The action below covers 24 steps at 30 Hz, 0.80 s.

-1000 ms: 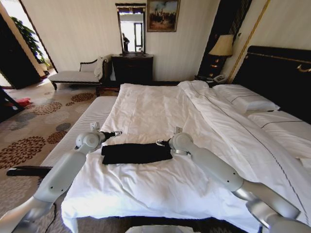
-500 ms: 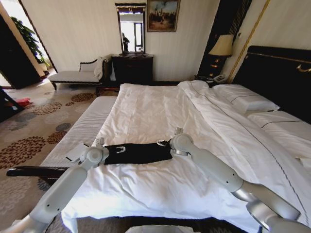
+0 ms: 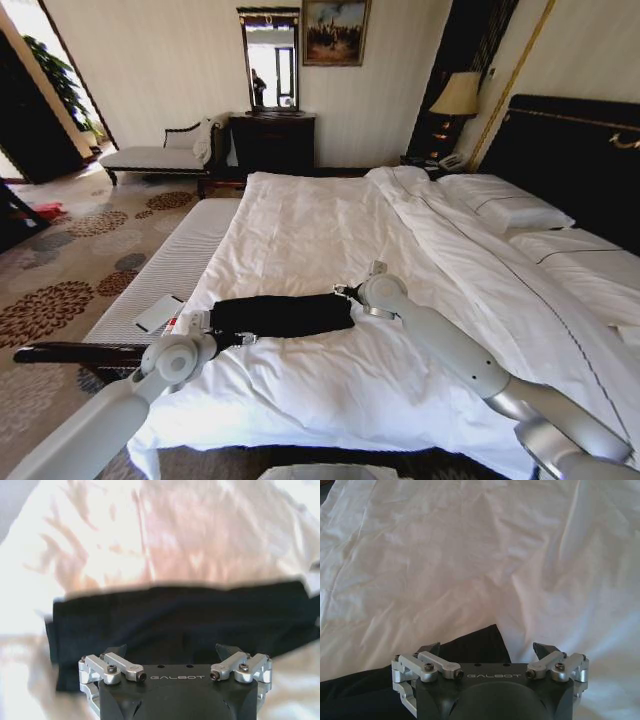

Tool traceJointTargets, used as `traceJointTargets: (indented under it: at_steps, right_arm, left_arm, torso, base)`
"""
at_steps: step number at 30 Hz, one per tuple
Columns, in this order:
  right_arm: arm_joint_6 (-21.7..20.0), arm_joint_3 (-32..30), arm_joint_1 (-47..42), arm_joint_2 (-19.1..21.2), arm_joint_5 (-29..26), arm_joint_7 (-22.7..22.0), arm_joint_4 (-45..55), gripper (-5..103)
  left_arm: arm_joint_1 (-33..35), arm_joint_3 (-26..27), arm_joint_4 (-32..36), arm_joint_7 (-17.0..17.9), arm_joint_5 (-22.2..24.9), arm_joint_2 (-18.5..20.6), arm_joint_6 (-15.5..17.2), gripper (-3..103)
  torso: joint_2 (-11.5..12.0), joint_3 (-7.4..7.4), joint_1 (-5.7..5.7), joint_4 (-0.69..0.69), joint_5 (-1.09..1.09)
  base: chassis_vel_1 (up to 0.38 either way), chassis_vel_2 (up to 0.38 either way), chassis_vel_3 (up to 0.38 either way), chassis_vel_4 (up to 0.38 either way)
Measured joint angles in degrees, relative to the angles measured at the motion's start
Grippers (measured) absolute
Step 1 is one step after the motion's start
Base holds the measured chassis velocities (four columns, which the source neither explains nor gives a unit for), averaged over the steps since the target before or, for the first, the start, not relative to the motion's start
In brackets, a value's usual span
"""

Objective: Fold the clothes on the bed.

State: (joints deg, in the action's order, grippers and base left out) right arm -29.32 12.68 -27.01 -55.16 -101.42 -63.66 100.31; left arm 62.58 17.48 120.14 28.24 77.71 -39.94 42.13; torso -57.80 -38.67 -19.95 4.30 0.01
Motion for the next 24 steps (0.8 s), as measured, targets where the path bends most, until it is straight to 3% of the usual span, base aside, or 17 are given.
traceJointTargets:
  at_steps: [3,7,14,24]
  right_arm:
    - [0.1,0.1,0.5,-0.2,0.2,0.3,-0.6,100]
    - [0.4,0.6,1.7,-0.5,0.5,1.1,-1.8,100]
    - [0.7,0.7,2.1,-1.6,0.7,2.3,-3.0,100]
    - [0.7,0.8,0.9,-2.1,2.1,2.9,-3.1,100]
  left_arm:
    - [-3.9,0.1,-1.7,0.0,0.4,-2.6,0.0,100]
    - [-10.8,-3.7,-9.1,-0.6,-2.8,-7.9,0.0,100]
    - [-12.5,-4.1,-17.8,-2.1,-6.1,-11.6,0.0,100]
    - [-6.3,-2.8,-18.0,-3.0,-5.0,-6.0,0.0,100]
  torso:
    - [0.0,0.00,0.00,0.01,0.00]
    - [0.0,-0.01,-0.02,0.05,-0.01]
    - [0.0,-0.02,-0.02,0.01,-0.02]
    - [0.0,-0.01,-0.02,0.00,-0.01]
  base:
    - [0.000,0.000,0.000,0.000]
    - [0.000,0.000,0.000,0.000]
    - [0.000,0.000,0.000,0.000]
    - [0.000,0.000,0.000,0.000]
